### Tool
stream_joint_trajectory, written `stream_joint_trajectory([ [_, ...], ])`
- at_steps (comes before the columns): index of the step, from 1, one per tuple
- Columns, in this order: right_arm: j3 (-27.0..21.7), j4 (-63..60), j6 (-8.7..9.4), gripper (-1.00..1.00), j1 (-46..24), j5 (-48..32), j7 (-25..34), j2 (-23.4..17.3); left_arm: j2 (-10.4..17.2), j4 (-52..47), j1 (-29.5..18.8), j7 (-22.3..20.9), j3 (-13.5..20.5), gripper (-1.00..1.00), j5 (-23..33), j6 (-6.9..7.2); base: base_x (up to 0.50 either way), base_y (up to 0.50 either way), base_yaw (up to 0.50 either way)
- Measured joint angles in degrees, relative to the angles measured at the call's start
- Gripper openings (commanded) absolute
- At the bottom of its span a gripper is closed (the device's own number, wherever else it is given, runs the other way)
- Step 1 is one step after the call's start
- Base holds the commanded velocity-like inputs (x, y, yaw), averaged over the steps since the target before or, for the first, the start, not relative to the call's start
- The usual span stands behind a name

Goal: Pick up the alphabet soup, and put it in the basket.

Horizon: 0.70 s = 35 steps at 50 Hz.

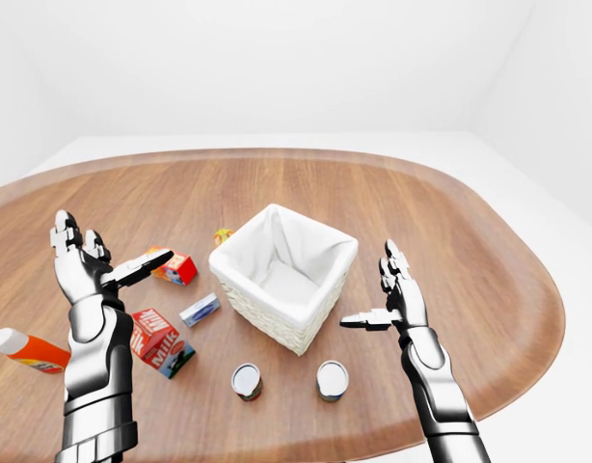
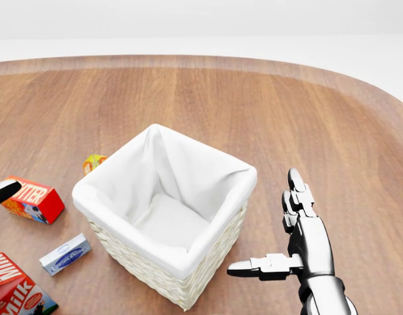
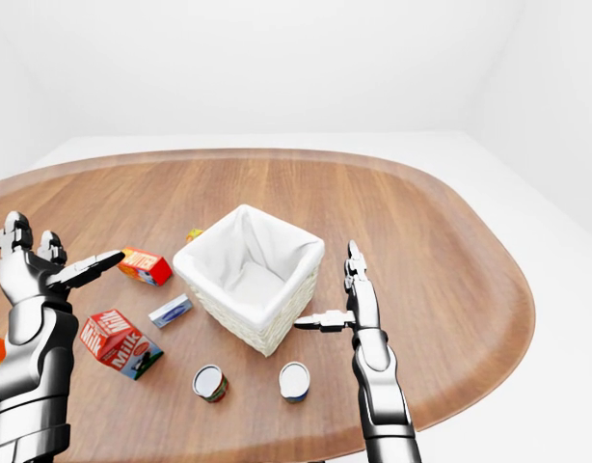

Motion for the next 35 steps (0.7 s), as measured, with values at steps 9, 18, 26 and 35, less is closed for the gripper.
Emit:
stream_joint_trajectory([
  [9, -0.1, 0.5, -0.25, 1.00, -0.2, 0.2, 0.1, 0.0, 0.1, 0.4, -0.1, 0.0, -0.1, 1.00, 0.0, -0.20, 0.18, 0.00, 0.00],
  [18, -0.1, 0.6, -0.23, 1.00, -0.3, 0.3, 0.0, 0.0, 0.1, 0.4, -0.1, 0.1, -0.1, 1.00, 0.0, -0.18, 0.07, 0.00, 0.00],
  [26, -0.1, 0.5, -0.12, 1.00, -0.2, -0.1, -0.5, 0.0, 0.1, -0.1, 0.1, 0.1, 0.0, 1.00, 0.0, 0.06, 0.00, 0.00, 0.00],
  [35, -0.3, 0.0, -0.05, 1.00, 0.3, -0.1, -0.7, 0.0, 0.0, -0.2, 0.2, 0.1, 0.1, 1.00, 0.1, -0.01, 0.00, 0.00, 0.00],
])
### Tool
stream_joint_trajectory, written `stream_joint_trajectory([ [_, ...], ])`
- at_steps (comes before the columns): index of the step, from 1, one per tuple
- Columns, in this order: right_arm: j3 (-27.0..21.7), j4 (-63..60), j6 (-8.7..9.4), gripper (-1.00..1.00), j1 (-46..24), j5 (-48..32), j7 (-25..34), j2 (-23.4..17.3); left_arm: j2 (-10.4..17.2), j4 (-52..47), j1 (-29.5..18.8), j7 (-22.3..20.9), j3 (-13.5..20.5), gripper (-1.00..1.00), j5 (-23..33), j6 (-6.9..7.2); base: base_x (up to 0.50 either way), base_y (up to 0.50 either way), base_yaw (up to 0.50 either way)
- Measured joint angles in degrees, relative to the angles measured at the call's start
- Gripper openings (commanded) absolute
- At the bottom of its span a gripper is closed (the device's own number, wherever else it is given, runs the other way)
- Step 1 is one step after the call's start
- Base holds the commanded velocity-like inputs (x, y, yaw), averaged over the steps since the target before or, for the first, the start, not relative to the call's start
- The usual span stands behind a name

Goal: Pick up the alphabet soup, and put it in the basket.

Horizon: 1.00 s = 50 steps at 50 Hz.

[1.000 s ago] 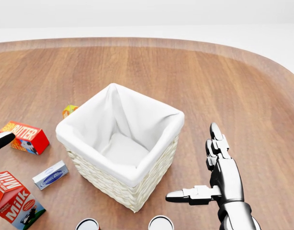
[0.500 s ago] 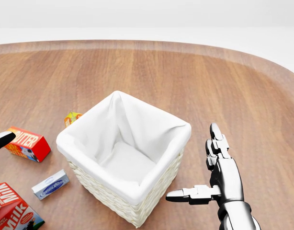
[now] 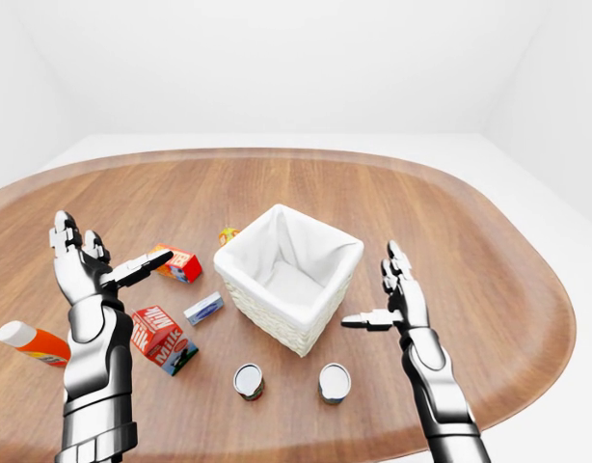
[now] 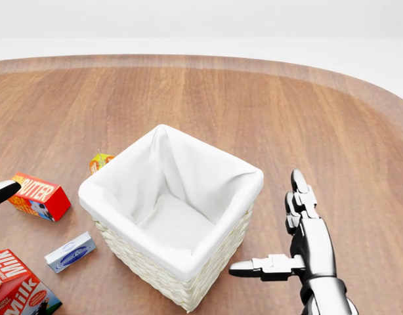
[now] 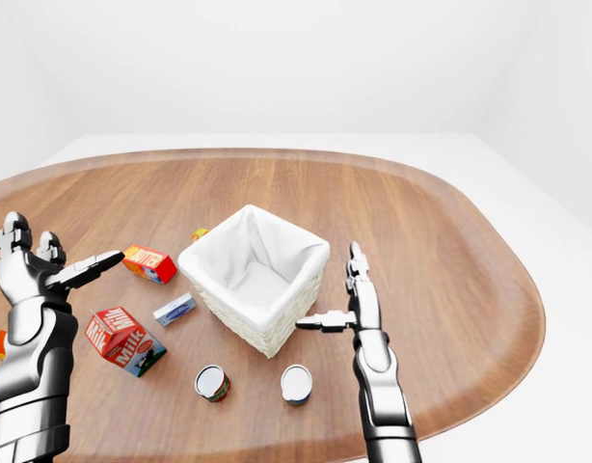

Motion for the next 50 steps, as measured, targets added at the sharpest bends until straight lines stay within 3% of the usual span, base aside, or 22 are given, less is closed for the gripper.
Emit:
stream_joint_trajectory([
  [26, 0.1, -5.2, 2.37, 1.00, 3.6, -0.5, -1.7, 0.6, 0.1, 0.4, 0.0, 0.3, 0.0, 1.00, 0.3, -0.13, 0.00, 0.00, 0.00],
  [50, 0.2, -6.0, 3.02, 1.00, 3.9, -1.1, -2.6, 0.6, 0.1, 0.2, 0.0, 0.4, 0.0, 1.00, 0.4, 0.06, 0.00, 0.00, 0.00],
])
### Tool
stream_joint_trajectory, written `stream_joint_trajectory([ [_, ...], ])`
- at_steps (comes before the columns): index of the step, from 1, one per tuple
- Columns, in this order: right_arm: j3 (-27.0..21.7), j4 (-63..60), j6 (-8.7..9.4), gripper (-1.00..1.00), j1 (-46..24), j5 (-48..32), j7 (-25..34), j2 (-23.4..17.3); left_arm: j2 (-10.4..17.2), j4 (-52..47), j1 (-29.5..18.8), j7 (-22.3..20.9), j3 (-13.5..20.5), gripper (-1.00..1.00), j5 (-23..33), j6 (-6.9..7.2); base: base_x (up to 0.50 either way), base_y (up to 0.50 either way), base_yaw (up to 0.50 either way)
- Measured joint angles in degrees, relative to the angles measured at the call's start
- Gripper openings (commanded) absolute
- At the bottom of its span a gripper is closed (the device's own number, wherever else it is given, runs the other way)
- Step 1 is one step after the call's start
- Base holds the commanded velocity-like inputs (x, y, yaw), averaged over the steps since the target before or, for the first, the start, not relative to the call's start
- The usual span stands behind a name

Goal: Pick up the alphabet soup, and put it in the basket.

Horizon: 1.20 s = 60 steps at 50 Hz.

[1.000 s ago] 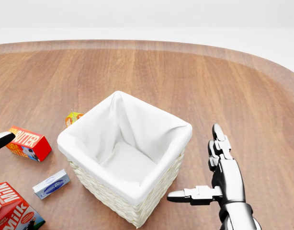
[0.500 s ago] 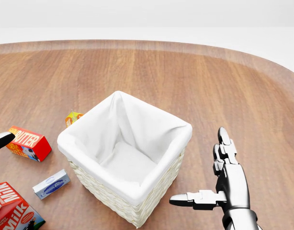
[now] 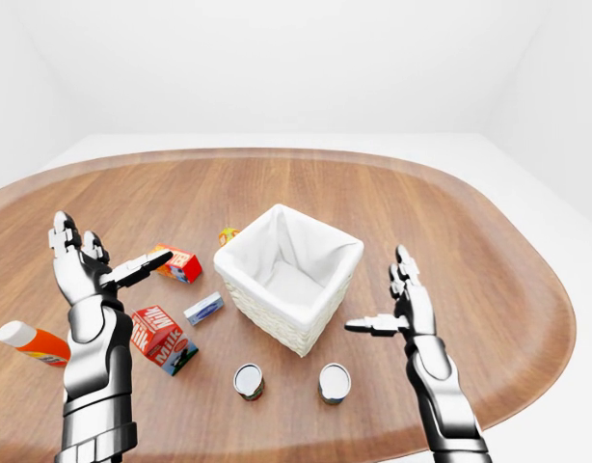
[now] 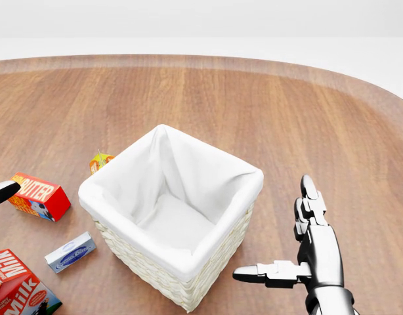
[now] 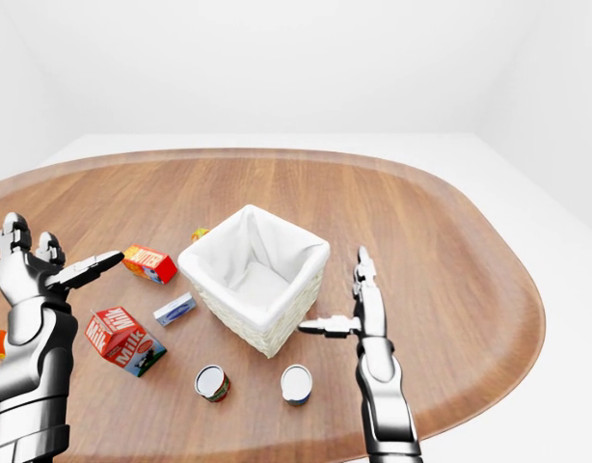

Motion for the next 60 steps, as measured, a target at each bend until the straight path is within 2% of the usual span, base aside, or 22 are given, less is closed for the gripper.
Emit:
stream_joint_trajectory([
  [17, -0.4, -3.1, 1.49, 1.00, 3.7, -1.1, 2.0, -0.4, 0.0, 0.2, -0.1, 0.2, 0.0, 1.00, 0.1, -0.03, 0.00, 0.00, 0.00],
  [28, -1.1, -6.5, 1.44, 1.00, 8.5, -2.4, 5.3, -0.4, 0.0, 0.3, -0.1, 0.2, -0.1, 1.00, 0.3, -0.20, 0.00, 0.00, 0.00],
  [39, -1.6, -7.3, 0.04, 1.00, 12.5, -4.1, 7.5, -0.1, 0.0, 0.5, -0.1, 0.2, -0.1, 1.00, 0.4, -0.45, 0.00, 0.00, 0.00],
  [60, -1.5, -4.3, -4.37, 1.00, 16.7, -6.3, 10.5, 0.1, -0.1, 0.1, 0.1, 0.3, -0.1, 1.00, 0.7, -0.24, 0.00, 0.00, 0.00],
])
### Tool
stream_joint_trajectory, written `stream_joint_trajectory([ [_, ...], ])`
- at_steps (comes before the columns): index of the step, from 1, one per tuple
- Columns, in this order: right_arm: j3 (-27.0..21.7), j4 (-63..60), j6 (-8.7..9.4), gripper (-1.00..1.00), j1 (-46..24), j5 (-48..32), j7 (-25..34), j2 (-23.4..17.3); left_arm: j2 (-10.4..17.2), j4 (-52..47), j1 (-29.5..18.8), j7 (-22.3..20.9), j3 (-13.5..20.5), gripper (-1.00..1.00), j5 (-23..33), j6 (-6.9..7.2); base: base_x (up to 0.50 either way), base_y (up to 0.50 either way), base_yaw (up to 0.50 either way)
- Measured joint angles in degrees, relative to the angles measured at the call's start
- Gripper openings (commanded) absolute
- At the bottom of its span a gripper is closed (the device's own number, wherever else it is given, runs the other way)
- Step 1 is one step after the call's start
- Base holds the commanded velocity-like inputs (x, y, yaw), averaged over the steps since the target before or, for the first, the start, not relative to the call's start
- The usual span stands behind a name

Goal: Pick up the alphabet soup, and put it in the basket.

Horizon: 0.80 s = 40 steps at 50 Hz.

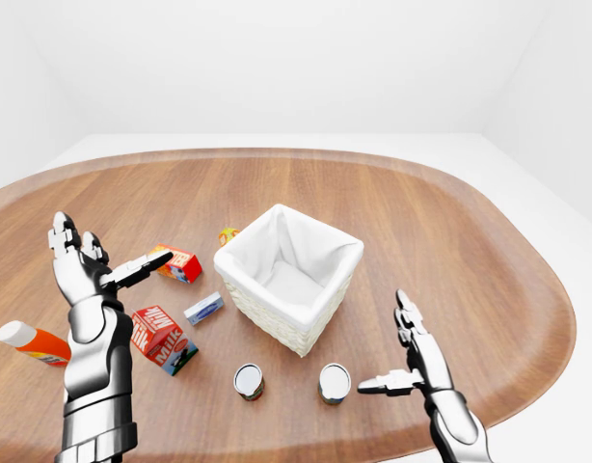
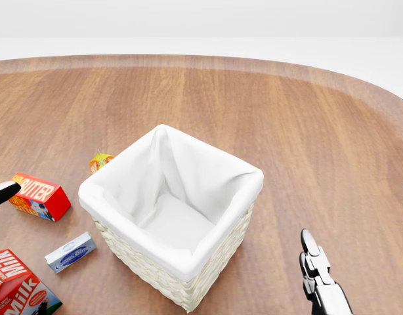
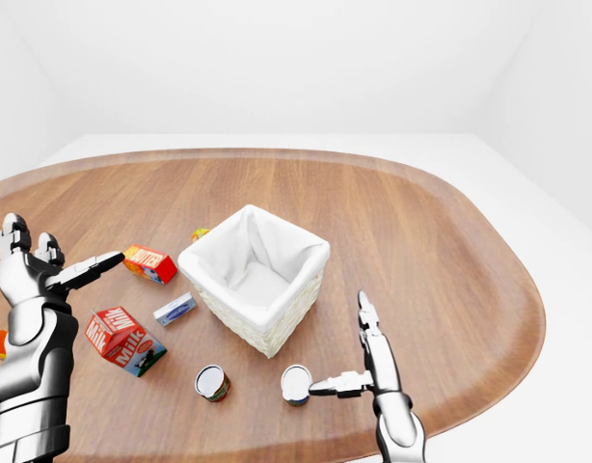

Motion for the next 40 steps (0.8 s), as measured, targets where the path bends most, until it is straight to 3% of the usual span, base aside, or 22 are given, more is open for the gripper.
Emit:
stream_joint_trajectory([
  [18, 1.9, 1.8, -2.30, 1.00, 2.5, -2.8, 1.1, -0.4, 0.0, 0.1, -0.1, 0.0, 0.0, 1.00, 0.0, 0.04, 0.00, 0.00, 0.00],
  [40, 6.8, 8.3, -3.80, 1.00, 0.8, -7.8, -2.6, -1.4, 0.0, -0.1, 0.1, -0.1, 0.0, 1.00, 0.1, 0.20, 0.00, 0.00, 0.00],
])
